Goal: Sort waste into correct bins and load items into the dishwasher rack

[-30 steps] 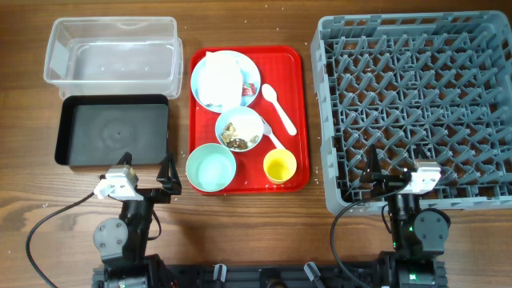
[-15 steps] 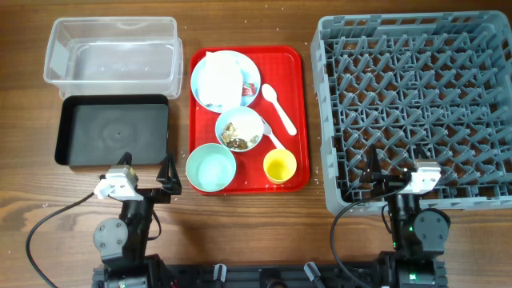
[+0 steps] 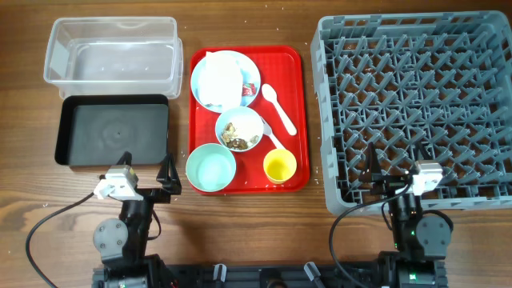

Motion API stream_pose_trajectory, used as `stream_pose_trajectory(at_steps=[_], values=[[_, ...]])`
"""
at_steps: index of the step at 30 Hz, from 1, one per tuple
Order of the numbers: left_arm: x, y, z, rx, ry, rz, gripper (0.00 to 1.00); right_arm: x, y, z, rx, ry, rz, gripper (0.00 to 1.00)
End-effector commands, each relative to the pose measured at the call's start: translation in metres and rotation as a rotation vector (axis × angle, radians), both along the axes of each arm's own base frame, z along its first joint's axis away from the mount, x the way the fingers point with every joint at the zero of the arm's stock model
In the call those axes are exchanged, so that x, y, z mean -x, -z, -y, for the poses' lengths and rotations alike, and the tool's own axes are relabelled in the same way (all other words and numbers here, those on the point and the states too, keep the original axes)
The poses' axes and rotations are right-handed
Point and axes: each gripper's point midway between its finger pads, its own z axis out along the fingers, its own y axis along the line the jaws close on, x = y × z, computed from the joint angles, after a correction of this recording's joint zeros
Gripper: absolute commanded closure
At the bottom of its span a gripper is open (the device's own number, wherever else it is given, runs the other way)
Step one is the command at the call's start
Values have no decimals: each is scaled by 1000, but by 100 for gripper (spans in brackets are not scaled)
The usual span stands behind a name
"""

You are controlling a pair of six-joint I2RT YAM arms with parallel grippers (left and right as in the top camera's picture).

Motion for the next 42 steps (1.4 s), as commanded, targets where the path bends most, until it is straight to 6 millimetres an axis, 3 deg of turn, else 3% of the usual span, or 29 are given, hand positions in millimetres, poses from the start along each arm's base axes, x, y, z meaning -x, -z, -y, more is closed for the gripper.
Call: stream_pose_trajectory(at_steps=[1, 7, 12, 14, 17, 20, 23, 24, 26, 28, 30, 32, 34, 37, 42], values=[[0, -15, 1, -1, 3, 67, 0, 3, -20, -10, 8, -54, 84, 0], [4, -69, 2, 30, 4, 138, 0, 9, -64, -13, 18, -70, 157, 0], [-16, -109, 4, 37, 36, 74, 0, -4, -106, -19, 99, -99, 142, 0], [-37, -121, 5, 55, 58, -18, 0, -23, -124, -23, 94, -136, 80, 0], [-69, -134, 12, 25, 103, -184, 0, -56, -134, -26, 81, -165, -42, 0], [-105, -148, 30, 2, 157, -331, 0, -86, -132, -24, 58, -173, -200, 0], [-145, -145, 55, -20, 194, -520, 0, -109, -119, -24, 27, -186, -420, 0], [-158, -138, 66, -59, 218, -590, 0, -115, -113, -24, 17, -189, -495, 0], [-194, -99, 95, -155, 224, -813, 0, -130, -91, -23, 17, -199, -631, 0], [-215, -63, 129, -175, 293, -880, 0, -134, -72, -24, 4, -205, -693, 0], [-236, -15, 165, -192, 359, -913, 0, -129, -54, -29, -23, -233, -767, 0], [-242, 36, 184, -215, 388, -987, 0, -123, -41, -30, -34, -238, -827, 0], [-242, 77, 185, -216, 375, -1070, 0, -120, -37, -30, -38, -238, -849, 0], [-246, 125, 165, -182, 189, -1170, 0, -119, -32, -30, -40, -239, -863, 0], [-253, 154, 161, -206, 152, -1180, 0, -119, -31, -30, -41, -239, -864, 0]])
